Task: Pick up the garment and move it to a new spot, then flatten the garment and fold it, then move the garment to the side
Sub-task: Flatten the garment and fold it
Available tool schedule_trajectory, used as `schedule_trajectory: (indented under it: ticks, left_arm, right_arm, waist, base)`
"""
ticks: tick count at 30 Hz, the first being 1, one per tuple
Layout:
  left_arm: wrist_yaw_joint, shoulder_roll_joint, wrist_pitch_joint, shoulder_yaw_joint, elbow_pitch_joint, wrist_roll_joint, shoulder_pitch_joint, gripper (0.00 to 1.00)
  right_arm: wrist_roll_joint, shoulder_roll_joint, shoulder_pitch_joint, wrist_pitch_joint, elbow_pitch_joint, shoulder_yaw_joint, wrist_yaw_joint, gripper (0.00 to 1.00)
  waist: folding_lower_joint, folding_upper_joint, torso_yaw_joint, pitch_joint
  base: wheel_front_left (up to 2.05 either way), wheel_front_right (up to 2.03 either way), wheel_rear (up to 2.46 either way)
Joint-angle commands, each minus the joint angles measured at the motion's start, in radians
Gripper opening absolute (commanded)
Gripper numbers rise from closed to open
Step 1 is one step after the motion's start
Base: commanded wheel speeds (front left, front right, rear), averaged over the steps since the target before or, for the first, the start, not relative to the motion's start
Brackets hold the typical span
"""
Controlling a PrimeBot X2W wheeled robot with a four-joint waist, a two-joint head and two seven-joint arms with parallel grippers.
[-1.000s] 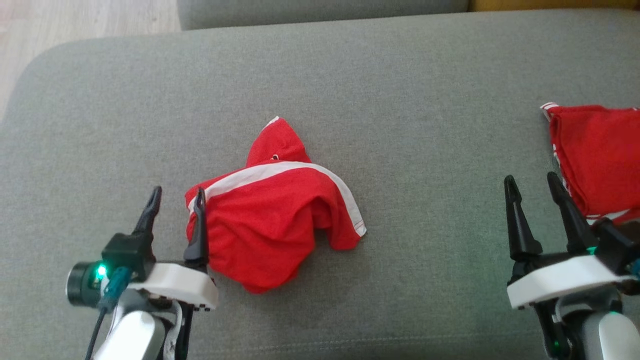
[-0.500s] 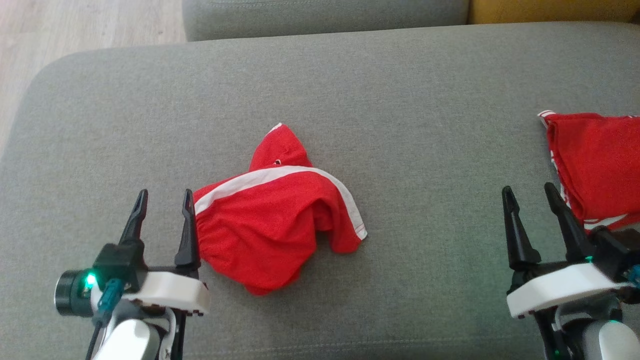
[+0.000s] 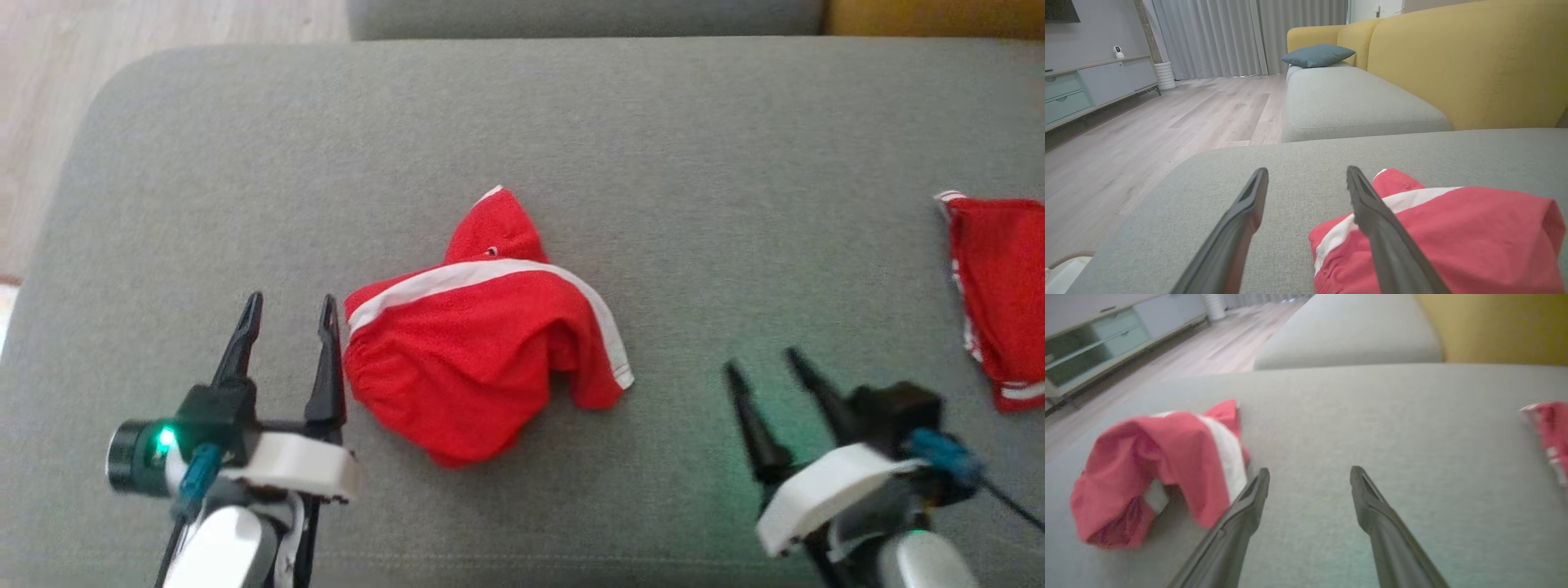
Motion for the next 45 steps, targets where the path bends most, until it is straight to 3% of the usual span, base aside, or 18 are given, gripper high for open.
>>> schedule_trajectory:
  ticks: [1, 8, 16, 19, 20, 26, 36, 42, 43, 44, 45]
  left_arm:
    - [-0.002, 0.008, -0.010, 0.036, -0.030, 0.011, -0.065, 1.00]
    - [-0.016, -0.025, -0.012, 0.013, -0.017, 0.023, -0.110, 1.00]
    - [-0.023, -0.046, -0.013, 0.015, -0.002, 0.030, -0.126, 1.00]
    - [-0.026, -0.051, -0.013, 0.019, -0.003, 0.036, -0.129, 1.00]
    - [-0.027, -0.052, -0.013, 0.022, -0.003, 0.038, -0.129, 1.00]
    - [-0.026, -0.052, -0.013, 0.039, -0.012, 0.052, -0.118, 1.00]
    - [-0.037, -0.054, -0.013, 0.053, -0.011, 0.066, -0.118, 1.00]
    - [-0.044, -0.058, -0.013, 0.051, -0.003, 0.073, -0.124, 1.00]
    - [-0.045, -0.058, -0.013, 0.051, -0.001, 0.072, -0.125, 1.00]
    - [-0.047, -0.058, -0.013, 0.051, 0.002, 0.072, -0.125, 1.00]
    - [-0.047, -0.058, -0.013, 0.051, 0.004, 0.072, -0.125, 1.00]
  right_arm:
    - [0.016, -0.022, -0.058, 0.007, -0.011, 0.047, 0.007, 1.00]
    - [0.070, -0.062, -0.179, 0.032, 0.169, 0.172, 0.007, 1.00]
    - [0.114, -0.096, -0.285, 0.087, 0.321, 0.270, 0.007, 1.00]
    - [0.138, -0.104, -0.315, 0.102, 0.365, 0.301, 0.007, 0.04]
    - [0.145, -0.107, -0.321, 0.102, 0.373, 0.307, 0.007, 0.00]
    - [0.159, -0.147, -0.314, 0.060, 0.339, 0.286, 0.007, 0.00]
    - [0.062, -0.283, -0.250, 0.062, 0.174, 0.135, 0.007, 0.00]
    - [0.075, -0.334, -0.251, 0.070, 0.203, 0.087, 0.007, 0.00]
    - [0.079, -0.335, -0.255, 0.065, 0.217, 0.083, 0.007, 0.30]
    - [0.087, -0.332, -0.259, 0.055, 0.229, 0.080, 0.007, 0.92]
    - [0.093, -0.326, -0.265, 0.042, 0.239, 0.074, 0.007, 1.00]
  waist:
    - [0.0000, 0.0000, 0.029, 0.021]
    - [0.0000, 0.0000, 0.096, 0.069]
    - [0.0000, 0.0000, 0.121, 0.092]
    - [0.0000, 0.0000, 0.124, 0.095]
    - [0.0000, 0.0000, 0.123, 0.096]
    - [0.0000, 0.0000, 0.099, 0.095]
    - [0.0000, 0.0000, 0.025, 0.094]
    - [0.0000, 0.0000, 0.003, 0.100]
    - [0.0000, 0.0000, 0.001, 0.100]
    - [0.0000, 0.0000, -0.002, 0.101]
    - [0.0000, 0.0000, -0.006, 0.102]
  base:
    - [0.00, 0.00, 0.00]
    - [0.00, 0.00, 0.00]
    - [0.00, 0.00, 0.00]
    - [0.00, 0.00, 0.00]
    - [0.00, 0.00, 0.00]
    - [0.00, 0.00, 0.00]
    - [0.00, 0.00, 0.00]
    - [0.00, 0.00, 0.00]
    - [0.00, 0.00, 0.00]
    - [0.00, 0.00, 0.00]
    - [0.00, 0.00, 0.00]
